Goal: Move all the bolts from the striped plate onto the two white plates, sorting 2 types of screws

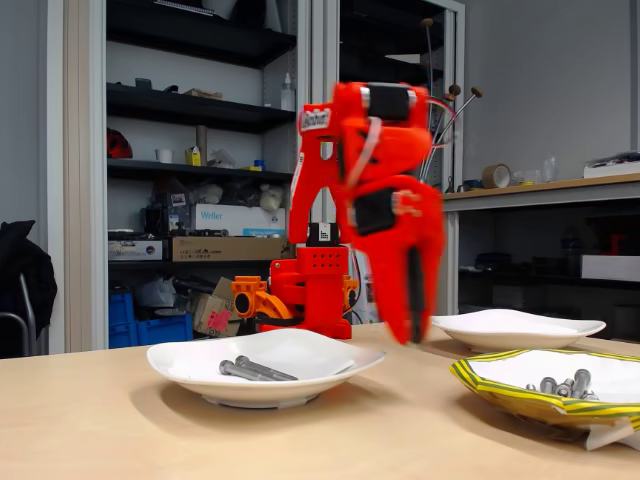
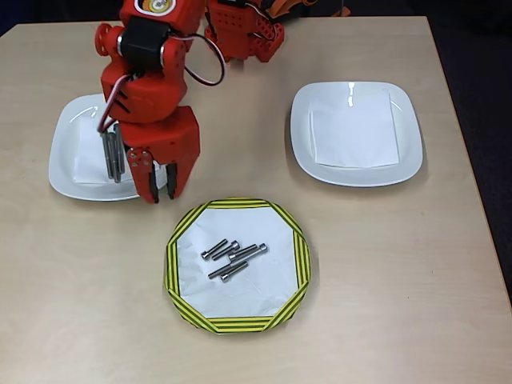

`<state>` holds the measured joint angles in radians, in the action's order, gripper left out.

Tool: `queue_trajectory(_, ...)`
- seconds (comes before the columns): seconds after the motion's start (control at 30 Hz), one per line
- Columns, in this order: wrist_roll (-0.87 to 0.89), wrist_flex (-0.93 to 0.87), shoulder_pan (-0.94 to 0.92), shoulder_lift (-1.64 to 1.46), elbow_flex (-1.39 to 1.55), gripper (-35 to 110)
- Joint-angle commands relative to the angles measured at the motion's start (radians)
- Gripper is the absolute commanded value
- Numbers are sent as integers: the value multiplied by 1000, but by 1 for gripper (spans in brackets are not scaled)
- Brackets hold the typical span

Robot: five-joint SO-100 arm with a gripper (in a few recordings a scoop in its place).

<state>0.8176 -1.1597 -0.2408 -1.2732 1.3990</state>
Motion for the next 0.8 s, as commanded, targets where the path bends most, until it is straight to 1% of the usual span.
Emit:
queue_trajectory(0.0,-91,46,67,8,-51,2)
queue_trajectory(0.1,-192,74,120,29,-60,2)
queue_trajectory(0.17,-206,98,140,37,-60,2)
queue_trajectory(0.53,-95,190,178,109,-80,8)
queue_trajectory(0.67,-43,179,176,152,-110,7)
queue_trajectory(0.77,-40,169,173,172,-115,6)
